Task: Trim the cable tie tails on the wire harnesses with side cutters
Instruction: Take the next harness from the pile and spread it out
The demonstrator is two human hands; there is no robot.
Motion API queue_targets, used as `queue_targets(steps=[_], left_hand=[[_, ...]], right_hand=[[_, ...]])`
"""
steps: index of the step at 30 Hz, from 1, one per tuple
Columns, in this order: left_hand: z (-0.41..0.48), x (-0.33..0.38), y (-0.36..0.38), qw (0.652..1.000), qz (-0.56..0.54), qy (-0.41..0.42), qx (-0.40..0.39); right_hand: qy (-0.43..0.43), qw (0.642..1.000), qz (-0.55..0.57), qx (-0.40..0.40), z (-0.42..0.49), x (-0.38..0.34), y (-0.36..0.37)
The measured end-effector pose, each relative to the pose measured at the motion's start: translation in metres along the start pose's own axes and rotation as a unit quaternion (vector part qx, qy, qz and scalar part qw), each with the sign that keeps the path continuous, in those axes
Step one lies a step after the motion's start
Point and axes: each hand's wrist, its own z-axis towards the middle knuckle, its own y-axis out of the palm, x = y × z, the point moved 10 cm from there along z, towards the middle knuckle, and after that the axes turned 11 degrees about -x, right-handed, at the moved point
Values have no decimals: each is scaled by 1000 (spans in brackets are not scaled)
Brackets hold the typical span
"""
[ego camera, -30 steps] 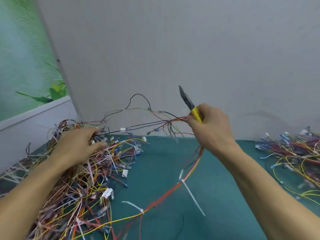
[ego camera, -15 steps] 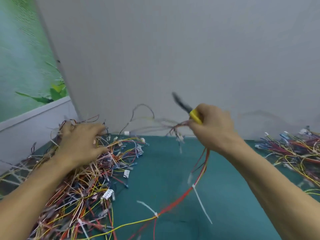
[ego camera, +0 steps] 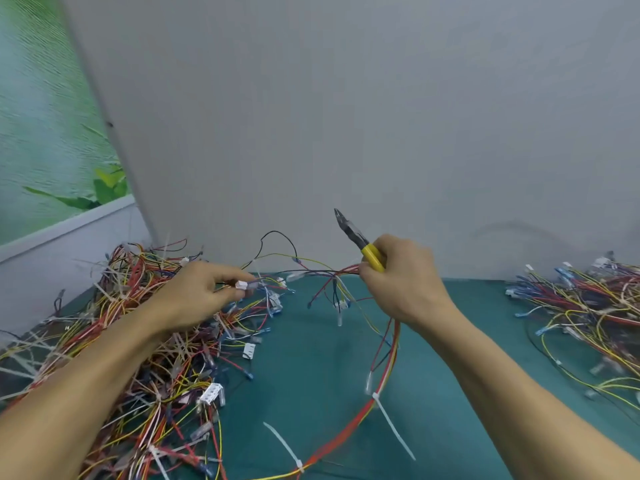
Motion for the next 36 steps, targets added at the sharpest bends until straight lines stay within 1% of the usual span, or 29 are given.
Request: queue_targets(steps=[2,4,7,9,16,21,23,26,28,31,33,36], left_hand=[[0,-5,7,998,-49,-10,-47],[0,-7,11,992,-97,-16,-79],[-1,-10,16,989,-93,-21,-113],[0,-13,17,988,-94,-24,-120],[2,-21,10,989,-115,-46,-76],[6,-22,15,991,-81,-41,-102],[5,-23,14,993,-50,-46,-101],[5,-21,5,998,16,-53,-43],[4,-23,2,998,2,-53,-24],[1,-23,7,997,-37,-58,-39],[2,-20,5,998,-15,-58,-19],[1,-13,0,997,42,-55,34]], right_hand=[[16,1000,8,-7,0,9,4],[29,999,14,-14,-1,16,8],[35,999,18,-21,-2,22,13],[36,999,20,-24,-3,22,16],[31,998,23,-52,-3,13,35],[18,997,19,-66,-6,5,41],[15,997,21,-66,-8,4,39],[13,998,23,-61,-9,4,33],[11,998,24,-58,-10,3,30],[11,998,27,-57,-10,3,28],[10,998,29,-59,-11,3,29],[7,997,34,-64,-13,2,31]])
